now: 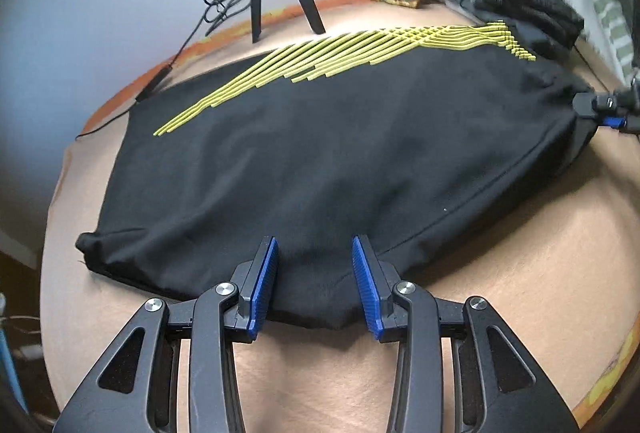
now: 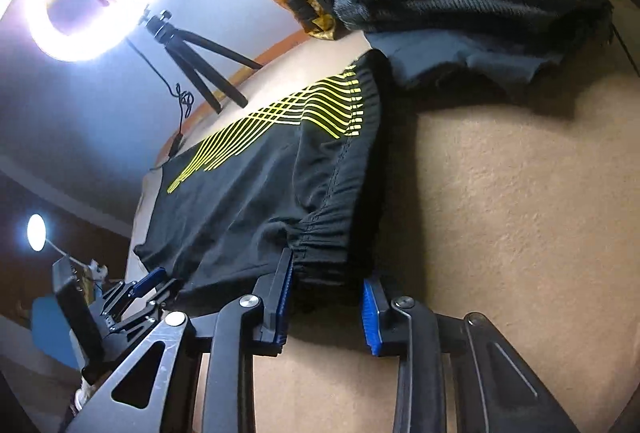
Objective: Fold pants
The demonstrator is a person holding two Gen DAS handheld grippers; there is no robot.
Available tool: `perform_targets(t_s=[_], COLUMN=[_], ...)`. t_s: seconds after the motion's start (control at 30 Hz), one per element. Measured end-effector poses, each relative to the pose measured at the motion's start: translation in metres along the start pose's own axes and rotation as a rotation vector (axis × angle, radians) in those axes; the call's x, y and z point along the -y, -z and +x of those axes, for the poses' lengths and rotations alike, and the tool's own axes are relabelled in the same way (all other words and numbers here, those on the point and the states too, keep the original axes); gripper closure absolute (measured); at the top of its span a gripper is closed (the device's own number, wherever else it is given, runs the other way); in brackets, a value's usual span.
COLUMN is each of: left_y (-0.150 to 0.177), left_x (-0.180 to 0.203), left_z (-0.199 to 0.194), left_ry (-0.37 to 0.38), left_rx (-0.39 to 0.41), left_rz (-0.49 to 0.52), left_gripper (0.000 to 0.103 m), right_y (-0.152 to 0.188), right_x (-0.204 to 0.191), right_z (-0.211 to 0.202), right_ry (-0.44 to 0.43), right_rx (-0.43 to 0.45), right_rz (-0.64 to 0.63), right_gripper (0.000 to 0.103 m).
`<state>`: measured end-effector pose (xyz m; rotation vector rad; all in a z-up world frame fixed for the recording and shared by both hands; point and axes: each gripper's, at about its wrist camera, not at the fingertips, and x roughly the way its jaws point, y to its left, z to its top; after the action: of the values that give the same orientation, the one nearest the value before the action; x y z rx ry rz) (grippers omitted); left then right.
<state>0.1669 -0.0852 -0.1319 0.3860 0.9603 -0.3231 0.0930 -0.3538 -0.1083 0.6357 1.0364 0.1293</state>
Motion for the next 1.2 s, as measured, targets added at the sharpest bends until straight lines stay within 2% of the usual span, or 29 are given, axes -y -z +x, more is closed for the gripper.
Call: perform_targets(t_s=[0.07, 0.17, 0.27, 0.37, 0.47, 0.63, 0.8, 0.93, 1.2], left_y=[-0.002, -0.007, -0.014, -0.024, -0.034, -0.050, -0.061, -0.067, -0.068], left_x=[-0.001, -0.001, 0.011, 0.039, 0.076, 0.135, 0.179, 0.202, 0.214], left_z=[-0.004, -0.017, -0.036, -0.054, -0.062, -0.064, -0.050, -0.033, -0.009], left_ry=[-0.002, -0.007, 0.017, 0.079, 0.153, 0.234, 0.242, 0.231, 0.218], left_rx=[0.000, 0.044, 0.109, 0.169, 0.199, 0.224, 0.216, 0.162, 0.090], left_rz=[-0.008, -0.005, 0.031, 0.102, 0.197, 0.321, 0.435, 0.501, 0.547], left_gripper=[0.066, 0.066, 0.066, 0.059, 0.059, 0.059, 0.059, 0.059, 0.059], right_y=[-0.002, -0.008, -0.020, -0.035, -0.046, -0.056, -0.062, -0.068, -0.078], right_x=[0.000, 0.004, 0.008, 0.015, 0.023, 0.031, 0.037, 0.044, 0.056], right_z=[0.002, 0.001, -0.014, -0.038, -0.056, -0.069, -0.068, -0.070, -0.074], right_ry=[-0.005, -0.020, 0.005, 0.010, 0.027, 0.046, 0.062, 0.040, -0.011], right_rx=[-0.024, -0.052, -0.012, 0.051, 0.105, 0.129, 0.114, 0.118, 0.125], right_rz=[-0.012, -0.010, -0.028, -0.031, -0.029, -0.045, -0.064, -0.041, 0.010], right_gripper=[0.068, 0.061, 0.058, 0.057, 0.057, 0.056, 0.056, 0.056, 0.056])
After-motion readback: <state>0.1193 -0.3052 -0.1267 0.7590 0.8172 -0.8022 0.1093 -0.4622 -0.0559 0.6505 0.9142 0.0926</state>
